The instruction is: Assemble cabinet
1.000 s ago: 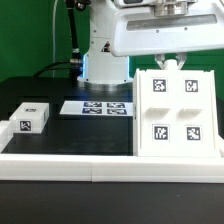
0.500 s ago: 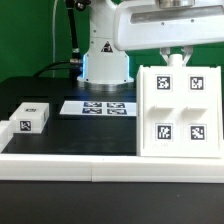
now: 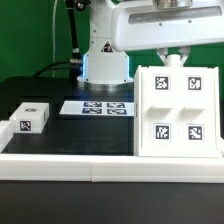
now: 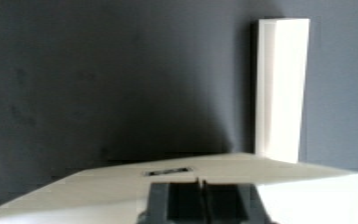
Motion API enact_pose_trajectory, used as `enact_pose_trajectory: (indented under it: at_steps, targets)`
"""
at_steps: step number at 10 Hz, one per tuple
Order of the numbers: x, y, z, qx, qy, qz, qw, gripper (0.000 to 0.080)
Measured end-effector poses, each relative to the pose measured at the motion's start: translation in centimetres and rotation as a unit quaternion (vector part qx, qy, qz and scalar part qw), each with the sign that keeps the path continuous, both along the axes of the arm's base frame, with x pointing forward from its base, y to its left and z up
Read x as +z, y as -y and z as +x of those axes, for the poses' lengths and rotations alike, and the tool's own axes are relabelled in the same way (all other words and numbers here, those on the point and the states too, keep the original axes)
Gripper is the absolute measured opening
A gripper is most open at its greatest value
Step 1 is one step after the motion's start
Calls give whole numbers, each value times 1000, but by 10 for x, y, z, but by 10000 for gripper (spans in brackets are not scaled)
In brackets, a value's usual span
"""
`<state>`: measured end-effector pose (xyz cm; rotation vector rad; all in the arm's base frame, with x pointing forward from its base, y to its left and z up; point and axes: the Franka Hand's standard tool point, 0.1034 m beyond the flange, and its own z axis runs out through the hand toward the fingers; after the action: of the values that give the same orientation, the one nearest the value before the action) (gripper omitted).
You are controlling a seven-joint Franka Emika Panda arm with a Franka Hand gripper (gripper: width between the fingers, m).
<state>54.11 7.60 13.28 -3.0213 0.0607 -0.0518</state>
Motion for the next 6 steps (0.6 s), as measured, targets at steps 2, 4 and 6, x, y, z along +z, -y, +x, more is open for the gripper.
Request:
enact_pose_trajectory:
  at_steps: [2,4,6]
  targets:
    - [6,-1,3,0,3,1,1000,2]
    - [10,-3,8,2,-1,4,1000,2]
    - [11,-4,10,3,-4,5,1000,2]
